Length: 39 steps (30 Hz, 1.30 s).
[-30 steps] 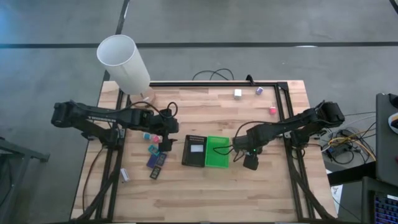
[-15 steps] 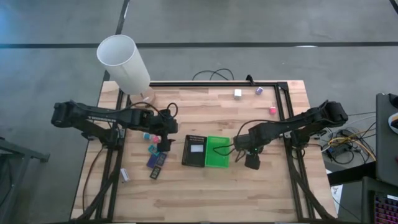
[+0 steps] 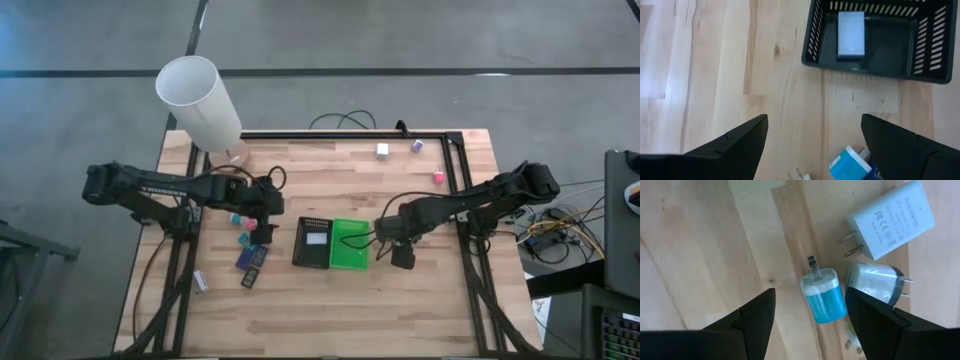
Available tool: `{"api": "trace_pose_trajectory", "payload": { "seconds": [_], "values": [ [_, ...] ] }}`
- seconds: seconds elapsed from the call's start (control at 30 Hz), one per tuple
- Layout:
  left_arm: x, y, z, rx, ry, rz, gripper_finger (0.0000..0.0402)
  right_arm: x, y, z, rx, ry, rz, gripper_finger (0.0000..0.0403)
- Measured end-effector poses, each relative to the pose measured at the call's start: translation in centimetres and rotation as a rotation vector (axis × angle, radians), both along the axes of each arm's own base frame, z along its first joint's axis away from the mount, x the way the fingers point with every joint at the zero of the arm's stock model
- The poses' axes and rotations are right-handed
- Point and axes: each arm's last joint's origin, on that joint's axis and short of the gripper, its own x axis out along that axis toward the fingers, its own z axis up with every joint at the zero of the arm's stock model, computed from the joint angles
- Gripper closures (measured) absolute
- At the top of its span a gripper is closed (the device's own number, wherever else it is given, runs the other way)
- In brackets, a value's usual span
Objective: Pick & Place Office items
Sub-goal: Put the right blue charger adapter into the green basket
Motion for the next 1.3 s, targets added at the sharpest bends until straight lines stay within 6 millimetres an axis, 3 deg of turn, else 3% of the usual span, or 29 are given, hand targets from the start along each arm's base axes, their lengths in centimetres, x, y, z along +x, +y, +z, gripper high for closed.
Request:
{"api": "trace_pose_trajectory", "payload": {
  "seconds": [1.3],
  "values": [
    [-0.5,0.0,-0.2,-0.013,0.048,0.027,0.0074,-1.9,-0.3,-3.7,-0.008,0.016,-0.019,0.0152]
  ]
}}
